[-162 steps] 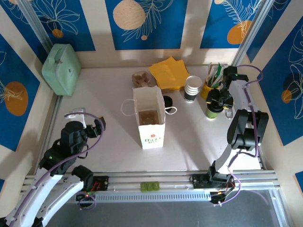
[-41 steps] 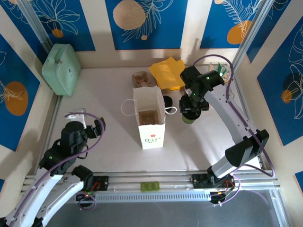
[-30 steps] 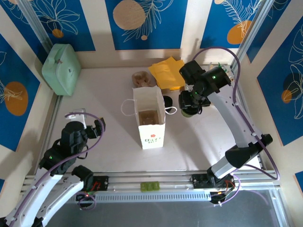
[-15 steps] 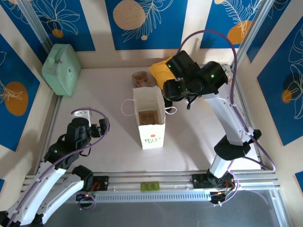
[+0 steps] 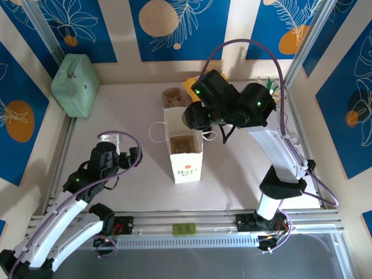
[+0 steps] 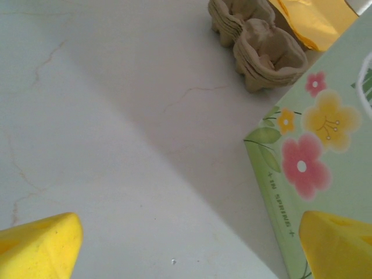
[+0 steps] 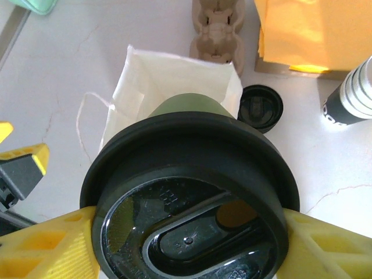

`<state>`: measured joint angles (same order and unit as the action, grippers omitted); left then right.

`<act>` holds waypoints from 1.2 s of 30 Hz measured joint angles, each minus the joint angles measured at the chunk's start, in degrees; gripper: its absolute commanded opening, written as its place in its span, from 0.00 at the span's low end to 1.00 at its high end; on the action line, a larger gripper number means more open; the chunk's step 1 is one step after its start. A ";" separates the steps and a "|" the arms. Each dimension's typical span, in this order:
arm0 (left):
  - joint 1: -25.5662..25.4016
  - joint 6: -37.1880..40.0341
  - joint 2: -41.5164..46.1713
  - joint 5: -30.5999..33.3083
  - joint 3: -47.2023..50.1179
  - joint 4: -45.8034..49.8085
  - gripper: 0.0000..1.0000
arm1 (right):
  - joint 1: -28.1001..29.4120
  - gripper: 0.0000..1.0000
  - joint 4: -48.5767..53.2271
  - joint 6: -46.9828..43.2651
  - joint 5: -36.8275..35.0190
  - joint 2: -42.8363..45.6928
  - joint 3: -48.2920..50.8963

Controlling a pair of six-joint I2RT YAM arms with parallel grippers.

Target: Pack the takeout coffee

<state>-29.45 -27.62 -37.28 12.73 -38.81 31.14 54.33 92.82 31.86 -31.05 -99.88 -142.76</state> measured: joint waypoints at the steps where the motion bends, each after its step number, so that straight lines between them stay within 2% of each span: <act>1: -0.04 -0.28 -0.09 -0.76 0.31 -0.70 0.95 | 0.46 0.67 -0.02 0.24 0.02 0.00 0.90; 8: -1.95 -1.03 -0.72 -5.46 3.04 -6.03 0.93 | 2.64 0.66 0.02 2.54 1.75 0.00 9.79; 15: -5.64 -0.72 -1.90 -7.61 5.68 -11.61 0.92 | 3.04 0.66 0.02 3.19 4.20 0.00 16.02; 22: -10.25 0.57 -4.35 -9.01 8.66 -18.34 0.91 | 2.97 0.66 -0.20 3.15 5.95 0.00 17.20; 30: -18.64 4.00 -8.04 -9.25 10.14 -25.44 0.91 | 1.62 0.66 -0.61 2.71 8.11 0.00 17.20; 36: -23.06 6.80 -11.23 -8.63 10.86 -29.70 0.91 | 0.66 0.66 -0.61 1.99 9.44 -0.13 17.20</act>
<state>-52.51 -20.82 -48.51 4.10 -27.94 1.43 54.98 92.20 33.85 -21.61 -100.01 -125.56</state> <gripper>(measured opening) 0.905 0.661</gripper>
